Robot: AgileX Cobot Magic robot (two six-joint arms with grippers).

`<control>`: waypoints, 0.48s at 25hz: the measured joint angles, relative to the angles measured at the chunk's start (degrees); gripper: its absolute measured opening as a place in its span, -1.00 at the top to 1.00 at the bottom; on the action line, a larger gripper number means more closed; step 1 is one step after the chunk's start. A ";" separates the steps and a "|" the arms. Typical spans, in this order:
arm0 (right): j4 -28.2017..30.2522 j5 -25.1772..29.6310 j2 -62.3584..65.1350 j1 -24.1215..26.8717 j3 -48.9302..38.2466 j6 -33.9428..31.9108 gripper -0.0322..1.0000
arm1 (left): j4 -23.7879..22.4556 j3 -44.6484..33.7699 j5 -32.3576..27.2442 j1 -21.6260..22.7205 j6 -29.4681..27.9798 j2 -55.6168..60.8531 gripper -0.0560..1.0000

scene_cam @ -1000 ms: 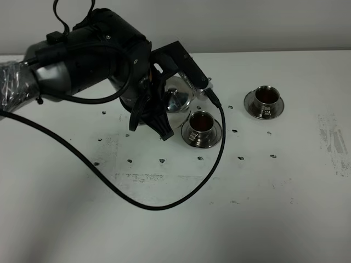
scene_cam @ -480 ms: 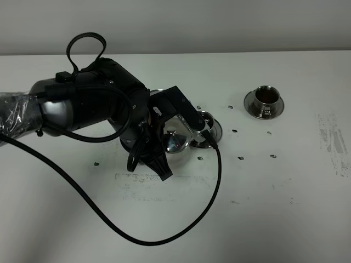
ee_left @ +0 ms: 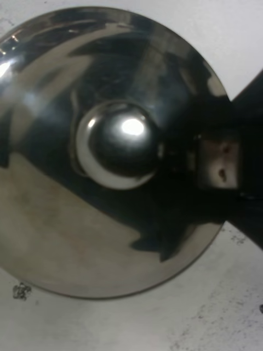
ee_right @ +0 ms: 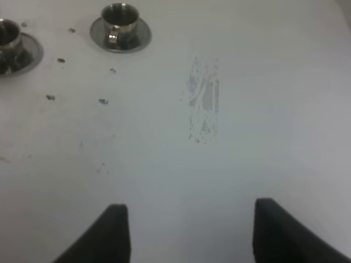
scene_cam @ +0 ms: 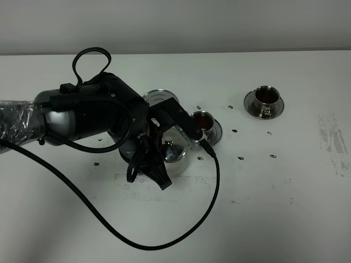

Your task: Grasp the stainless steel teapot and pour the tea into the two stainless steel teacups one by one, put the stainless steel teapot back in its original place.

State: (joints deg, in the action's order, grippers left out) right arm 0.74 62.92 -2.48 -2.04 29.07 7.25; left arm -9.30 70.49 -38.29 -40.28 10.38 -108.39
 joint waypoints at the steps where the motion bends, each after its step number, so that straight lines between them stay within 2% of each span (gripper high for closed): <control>1: 0.00 0.00 0.00 0.00 0.00 0.00 -0.04 | 0.00 0.00 0.14 0.00 0.00 0.00 0.54; 8: 0.00 0.00 0.00 0.00 0.00 0.00 -0.04 | 0.00 -0.36 0.79 0.20 -0.28 3.21 0.54; 12: 0.00 0.00 0.00 0.00 0.00 0.00 -0.04 | 0.05 0.26 2.55 1.95 -2.79 5.27 0.54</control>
State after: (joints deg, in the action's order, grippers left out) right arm 0.74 62.92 -2.48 -2.04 29.07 7.25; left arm -9.25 70.75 -35.75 -38.33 7.59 -103.12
